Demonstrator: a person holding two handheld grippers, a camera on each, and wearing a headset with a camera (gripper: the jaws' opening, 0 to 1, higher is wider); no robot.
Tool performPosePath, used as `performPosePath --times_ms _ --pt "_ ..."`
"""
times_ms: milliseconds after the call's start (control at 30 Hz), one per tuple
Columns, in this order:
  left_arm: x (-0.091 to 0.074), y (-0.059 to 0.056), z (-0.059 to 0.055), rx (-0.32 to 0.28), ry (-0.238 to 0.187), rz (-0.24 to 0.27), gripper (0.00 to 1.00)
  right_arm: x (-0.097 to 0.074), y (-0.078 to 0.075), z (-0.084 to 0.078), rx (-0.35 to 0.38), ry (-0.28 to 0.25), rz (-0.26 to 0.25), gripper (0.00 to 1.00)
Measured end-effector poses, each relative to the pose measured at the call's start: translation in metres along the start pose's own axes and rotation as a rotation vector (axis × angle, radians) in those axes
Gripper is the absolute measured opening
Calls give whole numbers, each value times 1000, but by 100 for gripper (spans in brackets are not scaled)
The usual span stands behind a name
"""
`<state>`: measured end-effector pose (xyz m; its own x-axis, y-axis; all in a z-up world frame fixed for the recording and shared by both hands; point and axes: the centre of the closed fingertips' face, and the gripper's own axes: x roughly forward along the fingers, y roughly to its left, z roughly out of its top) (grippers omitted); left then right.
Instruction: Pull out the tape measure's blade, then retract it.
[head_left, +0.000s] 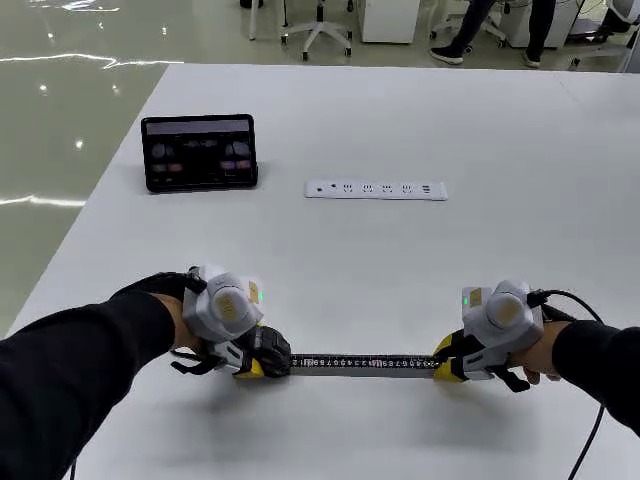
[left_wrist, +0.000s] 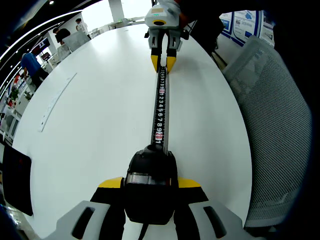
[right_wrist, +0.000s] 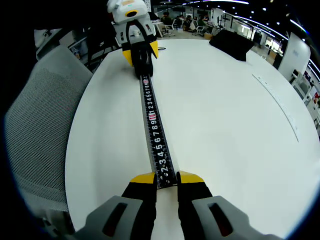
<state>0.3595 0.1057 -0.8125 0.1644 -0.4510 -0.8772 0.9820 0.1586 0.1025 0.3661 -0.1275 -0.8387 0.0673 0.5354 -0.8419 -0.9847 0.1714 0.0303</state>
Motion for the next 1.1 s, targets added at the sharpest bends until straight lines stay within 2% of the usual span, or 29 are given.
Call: performPosePath --times_ms 1100 --pt "0 0 0 1 0 4 33 -6 -2 -10 9 7 -1 10"
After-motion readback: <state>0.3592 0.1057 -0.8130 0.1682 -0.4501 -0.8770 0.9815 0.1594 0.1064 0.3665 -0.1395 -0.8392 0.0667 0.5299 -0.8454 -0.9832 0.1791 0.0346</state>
